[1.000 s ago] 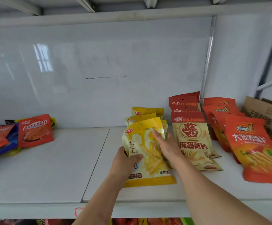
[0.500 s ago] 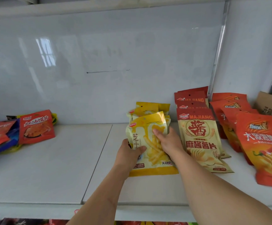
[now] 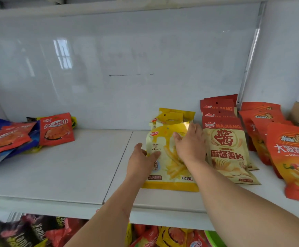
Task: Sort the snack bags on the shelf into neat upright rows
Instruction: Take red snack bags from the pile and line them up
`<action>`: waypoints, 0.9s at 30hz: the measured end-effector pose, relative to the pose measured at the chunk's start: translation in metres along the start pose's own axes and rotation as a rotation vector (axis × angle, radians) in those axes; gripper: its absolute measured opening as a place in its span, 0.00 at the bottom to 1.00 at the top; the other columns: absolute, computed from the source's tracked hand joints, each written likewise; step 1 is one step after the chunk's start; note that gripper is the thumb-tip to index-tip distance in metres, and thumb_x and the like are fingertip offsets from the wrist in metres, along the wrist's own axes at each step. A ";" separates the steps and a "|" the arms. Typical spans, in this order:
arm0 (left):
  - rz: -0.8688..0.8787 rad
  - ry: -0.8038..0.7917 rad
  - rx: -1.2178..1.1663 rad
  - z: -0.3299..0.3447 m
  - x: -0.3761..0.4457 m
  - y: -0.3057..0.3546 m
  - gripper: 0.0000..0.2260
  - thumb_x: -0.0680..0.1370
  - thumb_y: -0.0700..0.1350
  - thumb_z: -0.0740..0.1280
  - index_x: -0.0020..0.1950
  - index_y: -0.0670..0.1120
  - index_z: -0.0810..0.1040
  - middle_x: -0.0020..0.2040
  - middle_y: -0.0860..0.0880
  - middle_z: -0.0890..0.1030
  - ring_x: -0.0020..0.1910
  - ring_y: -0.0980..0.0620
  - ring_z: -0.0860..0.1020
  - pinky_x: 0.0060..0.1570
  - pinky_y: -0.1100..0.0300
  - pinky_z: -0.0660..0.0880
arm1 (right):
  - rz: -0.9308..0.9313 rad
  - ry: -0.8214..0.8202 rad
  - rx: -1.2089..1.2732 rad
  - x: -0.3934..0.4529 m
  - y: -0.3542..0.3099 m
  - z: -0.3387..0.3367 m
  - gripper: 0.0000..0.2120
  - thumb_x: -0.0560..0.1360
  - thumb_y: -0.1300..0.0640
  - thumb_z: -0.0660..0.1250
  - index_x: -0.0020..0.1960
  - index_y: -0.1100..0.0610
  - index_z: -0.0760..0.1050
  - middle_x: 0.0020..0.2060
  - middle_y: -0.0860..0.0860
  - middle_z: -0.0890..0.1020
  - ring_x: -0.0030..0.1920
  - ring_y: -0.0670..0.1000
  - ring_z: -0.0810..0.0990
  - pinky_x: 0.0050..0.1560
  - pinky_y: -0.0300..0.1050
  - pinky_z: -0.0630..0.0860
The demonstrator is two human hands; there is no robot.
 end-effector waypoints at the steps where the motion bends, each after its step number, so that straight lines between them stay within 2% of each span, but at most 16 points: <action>1: 0.009 0.014 0.028 -0.005 -0.001 -0.002 0.34 0.77 0.58 0.69 0.79 0.47 0.61 0.63 0.50 0.77 0.59 0.48 0.80 0.57 0.50 0.78 | -0.072 0.030 -0.047 -0.004 -0.008 -0.002 0.33 0.80 0.40 0.58 0.77 0.58 0.58 0.77 0.58 0.60 0.77 0.58 0.58 0.74 0.55 0.57; 4: 0.039 0.055 0.121 -0.025 -0.004 -0.010 0.28 0.80 0.59 0.65 0.76 0.47 0.66 0.65 0.50 0.77 0.62 0.49 0.78 0.58 0.52 0.76 | -0.289 0.065 -0.161 -0.019 -0.035 0.005 0.25 0.80 0.44 0.60 0.71 0.57 0.69 0.73 0.57 0.68 0.73 0.58 0.65 0.70 0.56 0.62; 7: 0.086 0.098 0.252 -0.054 -0.005 -0.020 0.22 0.82 0.57 0.63 0.73 0.48 0.71 0.65 0.50 0.78 0.62 0.49 0.77 0.58 0.53 0.75 | -0.459 0.088 -0.179 -0.043 -0.068 0.021 0.15 0.77 0.50 0.66 0.59 0.56 0.80 0.62 0.54 0.79 0.63 0.58 0.76 0.61 0.54 0.70; 10: 0.132 0.141 0.401 -0.094 -0.002 -0.034 0.19 0.83 0.55 0.61 0.71 0.49 0.73 0.65 0.51 0.78 0.62 0.49 0.77 0.58 0.54 0.75 | -0.587 0.050 -0.185 -0.067 -0.109 0.041 0.11 0.74 0.52 0.63 0.50 0.55 0.81 0.51 0.51 0.82 0.53 0.55 0.80 0.53 0.51 0.73; 12: 0.161 0.171 0.503 -0.123 0.000 -0.046 0.18 0.83 0.54 0.60 0.70 0.49 0.74 0.66 0.51 0.77 0.63 0.49 0.77 0.57 0.54 0.75 | -0.652 0.026 -0.185 -0.081 -0.137 0.055 0.08 0.73 0.54 0.66 0.47 0.54 0.82 0.47 0.50 0.82 0.49 0.55 0.81 0.51 0.50 0.75; 15: 0.208 0.208 0.656 -0.169 0.002 -0.064 0.17 0.84 0.53 0.59 0.70 0.49 0.75 0.66 0.50 0.77 0.63 0.48 0.76 0.56 0.54 0.74 | -0.690 -0.054 -0.200 -0.098 -0.177 0.079 0.07 0.74 0.55 0.69 0.50 0.55 0.82 0.48 0.51 0.83 0.49 0.56 0.81 0.52 0.51 0.75; 21: 0.296 0.242 0.892 -0.247 0.010 -0.099 0.17 0.84 0.52 0.56 0.68 0.48 0.76 0.64 0.50 0.78 0.61 0.47 0.76 0.56 0.53 0.73 | -0.730 -0.173 -0.206 -0.130 -0.255 0.122 0.13 0.81 0.54 0.58 0.60 0.55 0.79 0.58 0.52 0.80 0.59 0.57 0.76 0.60 0.51 0.68; 27: 0.307 0.267 0.882 -0.303 0.029 -0.125 0.16 0.84 0.52 0.58 0.66 0.47 0.77 0.63 0.49 0.78 0.63 0.47 0.75 0.57 0.52 0.73 | -0.716 -0.241 -0.159 -0.148 -0.316 0.158 0.16 0.83 0.53 0.54 0.66 0.54 0.74 0.63 0.52 0.77 0.63 0.56 0.74 0.61 0.51 0.67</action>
Point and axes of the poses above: each hand's wrist, its own x-axis towards the middle knuckle, its own z-axis out of the palm, y = z × x, the point moved 6 cm from there along x, towards the middle knuckle
